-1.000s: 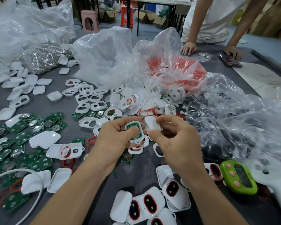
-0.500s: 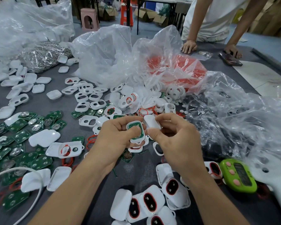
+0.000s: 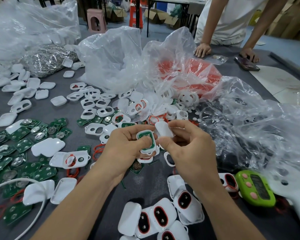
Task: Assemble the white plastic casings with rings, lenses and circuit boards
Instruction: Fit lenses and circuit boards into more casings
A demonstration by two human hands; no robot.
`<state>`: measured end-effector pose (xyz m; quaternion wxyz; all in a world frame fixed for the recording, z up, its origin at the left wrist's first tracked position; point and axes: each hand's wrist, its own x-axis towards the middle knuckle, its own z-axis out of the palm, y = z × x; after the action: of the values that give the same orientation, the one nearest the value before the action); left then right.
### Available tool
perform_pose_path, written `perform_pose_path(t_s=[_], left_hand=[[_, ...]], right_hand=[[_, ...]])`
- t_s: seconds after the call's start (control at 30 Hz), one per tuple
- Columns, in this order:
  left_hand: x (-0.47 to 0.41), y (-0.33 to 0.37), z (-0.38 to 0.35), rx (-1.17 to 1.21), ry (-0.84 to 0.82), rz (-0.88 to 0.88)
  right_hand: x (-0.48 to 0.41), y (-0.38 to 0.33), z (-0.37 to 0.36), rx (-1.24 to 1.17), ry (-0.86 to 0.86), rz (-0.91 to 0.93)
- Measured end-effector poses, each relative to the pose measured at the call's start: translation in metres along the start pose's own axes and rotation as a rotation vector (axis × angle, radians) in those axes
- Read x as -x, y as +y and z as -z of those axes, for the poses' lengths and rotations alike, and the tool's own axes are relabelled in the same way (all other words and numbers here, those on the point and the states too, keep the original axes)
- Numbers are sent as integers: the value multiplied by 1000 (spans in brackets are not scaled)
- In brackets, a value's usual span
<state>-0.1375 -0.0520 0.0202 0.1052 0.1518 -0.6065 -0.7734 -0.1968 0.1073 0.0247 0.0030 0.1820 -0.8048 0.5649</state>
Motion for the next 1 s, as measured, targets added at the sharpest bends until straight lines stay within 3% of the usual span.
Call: perform_pose_path(t_s=[0.7, 1.0], left_hand=[[-4, -2, 4, 51, 51, 71], [-5, -2, 1, 112, 22, 110]], right_hand=[[11, -1, -16, 70, -2, 84], [20, -15, -33, 364, 58, 170]])
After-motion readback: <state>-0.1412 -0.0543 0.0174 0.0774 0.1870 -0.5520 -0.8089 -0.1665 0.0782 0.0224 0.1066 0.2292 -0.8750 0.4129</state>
